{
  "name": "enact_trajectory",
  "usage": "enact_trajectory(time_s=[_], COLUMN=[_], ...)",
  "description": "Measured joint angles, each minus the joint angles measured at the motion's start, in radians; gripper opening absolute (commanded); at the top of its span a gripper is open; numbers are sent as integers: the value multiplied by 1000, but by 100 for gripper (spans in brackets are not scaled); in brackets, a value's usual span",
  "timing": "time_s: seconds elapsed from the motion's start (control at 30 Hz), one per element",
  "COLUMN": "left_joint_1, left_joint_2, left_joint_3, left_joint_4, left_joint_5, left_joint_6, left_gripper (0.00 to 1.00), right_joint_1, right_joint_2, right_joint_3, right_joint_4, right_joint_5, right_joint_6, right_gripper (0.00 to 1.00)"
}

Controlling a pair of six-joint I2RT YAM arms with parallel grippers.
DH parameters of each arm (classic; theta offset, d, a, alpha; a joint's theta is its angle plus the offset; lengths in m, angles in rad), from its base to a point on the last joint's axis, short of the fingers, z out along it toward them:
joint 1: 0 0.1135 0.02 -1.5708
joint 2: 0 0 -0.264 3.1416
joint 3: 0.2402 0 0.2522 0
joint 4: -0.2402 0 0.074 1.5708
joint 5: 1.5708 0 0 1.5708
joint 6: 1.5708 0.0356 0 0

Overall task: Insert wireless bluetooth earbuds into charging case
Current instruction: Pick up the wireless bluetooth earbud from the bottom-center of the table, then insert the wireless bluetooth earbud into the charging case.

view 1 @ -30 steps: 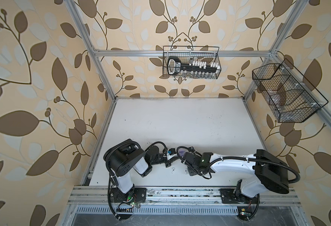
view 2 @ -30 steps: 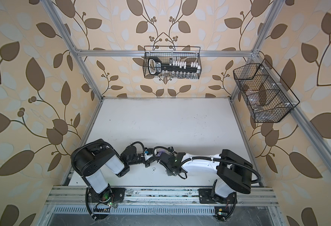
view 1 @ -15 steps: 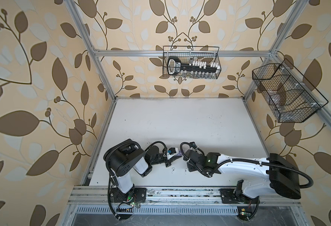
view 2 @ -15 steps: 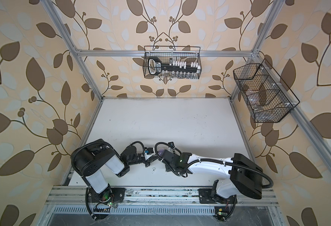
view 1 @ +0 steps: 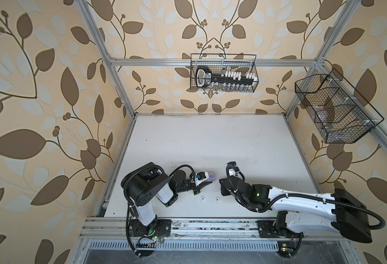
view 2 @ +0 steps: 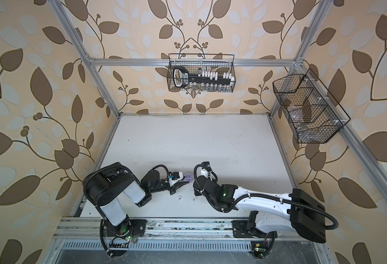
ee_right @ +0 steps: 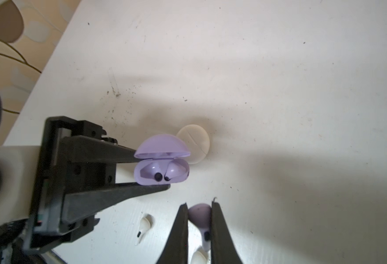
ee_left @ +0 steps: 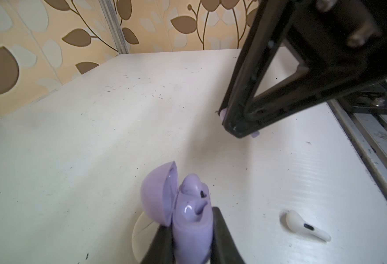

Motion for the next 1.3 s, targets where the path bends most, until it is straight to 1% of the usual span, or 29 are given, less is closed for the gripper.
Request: enact_trajectory(time_s=[0.4, 0.63, 0.87, 1.1, 1.3], left_joint_1=[0, 0, 2, 3, 9], left_joint_2=[0, 0, 0, 0, 0], left_joint_3=[0, 0, 4, 4, 5], left_joint_4=[0, 0, 0, 0, 0], left_joint_5=[-6, -14, -27, -27, -27], left_joint_6=[-2, -8, -26, -41, -49], left_gripper=[13, 13, 13, 13, 13], right_joint_1=[38, 63, 93, 92, 66], right_joint_2=[0, 64, 141, 218, 257], right_joint_3=[-75, -127, -154, -158, -164], right_joint_4=[294, 476, 658, 772, 834], right_joint_5=[63, 113, 166, 179, 178], right_joint_6=[-5, -12, -68, -92, -93], right_gripper=[12, 12, 13, 13, 13])
